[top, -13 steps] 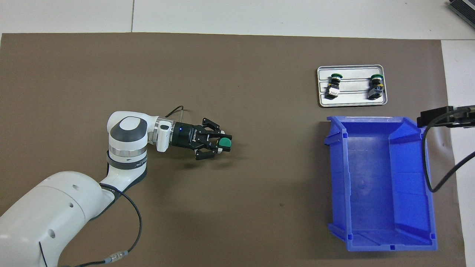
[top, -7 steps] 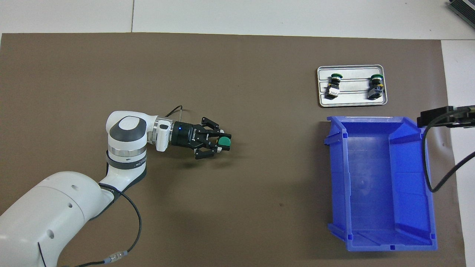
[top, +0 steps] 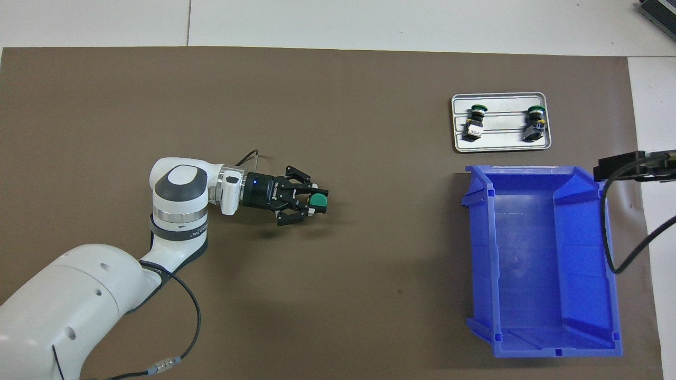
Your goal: Place and press button with both arms
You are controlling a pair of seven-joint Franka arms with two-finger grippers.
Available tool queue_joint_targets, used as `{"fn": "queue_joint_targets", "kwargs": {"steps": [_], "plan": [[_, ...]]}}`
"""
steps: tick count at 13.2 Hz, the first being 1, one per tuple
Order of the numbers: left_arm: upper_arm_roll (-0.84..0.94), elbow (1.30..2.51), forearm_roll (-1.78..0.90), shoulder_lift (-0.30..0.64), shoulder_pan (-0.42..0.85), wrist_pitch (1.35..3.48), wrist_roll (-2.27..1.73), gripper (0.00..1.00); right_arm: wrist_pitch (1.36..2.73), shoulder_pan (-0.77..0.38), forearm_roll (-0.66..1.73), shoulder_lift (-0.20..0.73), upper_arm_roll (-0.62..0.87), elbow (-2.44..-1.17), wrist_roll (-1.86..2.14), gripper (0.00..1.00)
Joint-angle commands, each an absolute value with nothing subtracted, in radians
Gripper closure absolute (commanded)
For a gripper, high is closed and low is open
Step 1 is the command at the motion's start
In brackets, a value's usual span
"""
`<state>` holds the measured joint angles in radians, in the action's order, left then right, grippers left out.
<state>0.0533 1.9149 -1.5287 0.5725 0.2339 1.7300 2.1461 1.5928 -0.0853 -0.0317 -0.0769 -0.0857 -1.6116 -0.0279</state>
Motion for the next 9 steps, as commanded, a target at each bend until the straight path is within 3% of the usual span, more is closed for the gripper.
{"fn": "queue_joint_targets", "kwargs": {"steps": [1, 3, 4, 5, 9], "plan": [[0.051, 1.924, -1.525, 0.574, 0.226, 1.793, 2.183, 0.87, 1.600, -0.080, -0.009, -0.098, -0.086, -1.634, 0.002, 0.00], [0.051, 1.924, -1.526, 0.574, 0.224, 1.809, 2.183, 0.78, 1.600, -0.080, -0.009, -0.098, -0.086, -1.634, 0.002, 0.00], [0.051, 1.924, -1.528, 0.574, 0.224, 1.813, 2.181, 0.53, 1.600, -0.080, -0.009, -0.098, -0.086, -1.634, 0.002, 0.00], [0.051, 1.924, -1.529, 0.574, 0.224, 1.818, 2.177, 0.01, 1.600, -0.080, -0.009, -0.098, -0.086, -1.634, 0.002, 0.00], [0.051, 1.921, -1.529, 0.574, 0.216, 1.830, 2.177, 0.00, 1.600, -0.080, -0.009, -0.098, -0.086, -1.634, 0.002, 0.00]]}}
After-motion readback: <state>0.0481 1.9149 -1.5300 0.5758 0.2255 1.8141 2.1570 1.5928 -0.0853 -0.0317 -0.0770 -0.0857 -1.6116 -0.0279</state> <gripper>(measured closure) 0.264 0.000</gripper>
